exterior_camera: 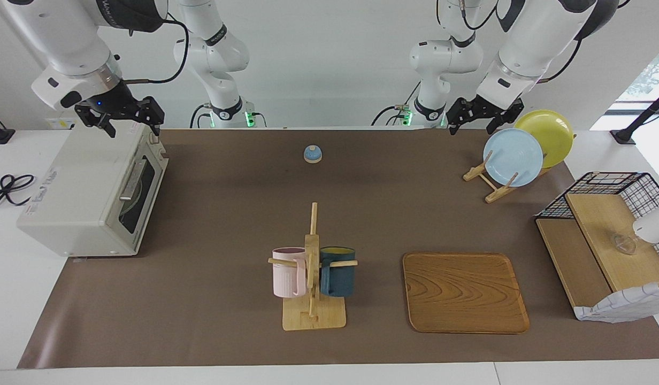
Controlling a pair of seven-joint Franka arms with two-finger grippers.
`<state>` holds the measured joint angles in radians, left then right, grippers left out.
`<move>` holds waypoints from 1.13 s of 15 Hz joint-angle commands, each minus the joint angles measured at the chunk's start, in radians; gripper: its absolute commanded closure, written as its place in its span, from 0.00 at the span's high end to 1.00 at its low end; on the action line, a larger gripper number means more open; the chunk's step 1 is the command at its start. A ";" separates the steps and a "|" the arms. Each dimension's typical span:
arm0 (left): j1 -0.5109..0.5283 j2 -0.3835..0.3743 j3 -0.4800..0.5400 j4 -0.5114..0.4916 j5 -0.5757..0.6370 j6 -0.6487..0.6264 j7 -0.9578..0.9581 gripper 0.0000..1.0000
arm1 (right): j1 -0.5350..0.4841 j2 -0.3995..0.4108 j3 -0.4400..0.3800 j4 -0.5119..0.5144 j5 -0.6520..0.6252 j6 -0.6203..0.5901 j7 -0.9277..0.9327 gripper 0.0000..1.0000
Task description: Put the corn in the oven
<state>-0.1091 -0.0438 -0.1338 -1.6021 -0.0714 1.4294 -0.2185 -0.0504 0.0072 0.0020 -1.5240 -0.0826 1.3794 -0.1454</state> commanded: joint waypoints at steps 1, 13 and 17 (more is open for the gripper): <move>0.016 -0.005 -0.006 0.005 -0.015 -0.015 0.002 1.00 | 0.032 -0.006 -0.010 0.008 0.004 -0.016 0.017 1.00; 0.016 -0.005 -0.006 0.005 -0.015 -0.015 0.002 1.00 | 0.012 -0.001 -0.013 0.022 0.014 0.000 0.015 1.00; 0.016 -0.005 -0.006 0.005 -0.015 -0.015 0.002 1.00 | 0.012 0.005 -0.011 0.022 0.023 0.007 0.018 1.00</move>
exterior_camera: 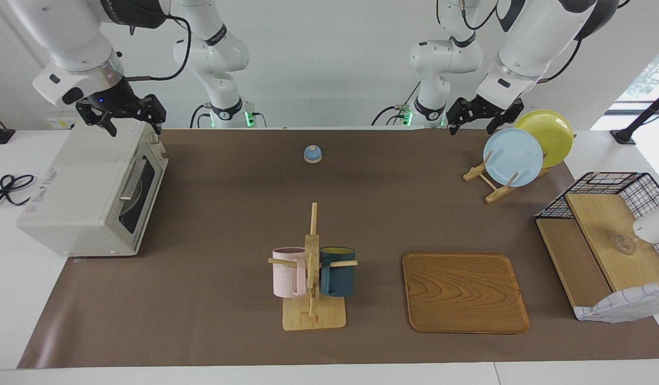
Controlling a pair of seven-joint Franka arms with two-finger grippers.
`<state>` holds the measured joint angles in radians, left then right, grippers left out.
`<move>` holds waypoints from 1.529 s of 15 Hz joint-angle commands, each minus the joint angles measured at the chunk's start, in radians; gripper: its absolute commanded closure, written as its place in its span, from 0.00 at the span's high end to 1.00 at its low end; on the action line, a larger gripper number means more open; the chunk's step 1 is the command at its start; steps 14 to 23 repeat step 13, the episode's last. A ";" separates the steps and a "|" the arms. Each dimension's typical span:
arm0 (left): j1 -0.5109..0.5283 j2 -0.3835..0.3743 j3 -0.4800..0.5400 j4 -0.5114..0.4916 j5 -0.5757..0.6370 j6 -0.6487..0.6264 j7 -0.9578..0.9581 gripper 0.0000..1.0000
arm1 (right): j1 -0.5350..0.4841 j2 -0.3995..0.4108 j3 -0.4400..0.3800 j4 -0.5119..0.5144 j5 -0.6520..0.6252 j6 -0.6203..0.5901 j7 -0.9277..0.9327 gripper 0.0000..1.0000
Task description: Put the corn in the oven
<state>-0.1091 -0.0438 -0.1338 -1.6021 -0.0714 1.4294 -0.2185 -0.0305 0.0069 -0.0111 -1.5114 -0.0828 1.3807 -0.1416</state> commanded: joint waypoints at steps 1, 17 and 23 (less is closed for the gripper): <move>0.016 -0.005 -0.006 0.005 -0.015 -0.015 0.002 1.00 | -0.006 0.005 -0.001 0.010 0.023 0.012 0.014 1.00; 0.016 -0.005 -0.006 0.005 -0.015 -0.015 0.002 1.00 | 0.020 0.002 -0.032 0.010 0.055 0.006 0.060 1.00; 0.016 -0.005 -0.006 0.005 -0.015 -0.015 0.002 1.00 | 0.020 0.002 -0.032 0.010 0.055 0.006 0.060 1.00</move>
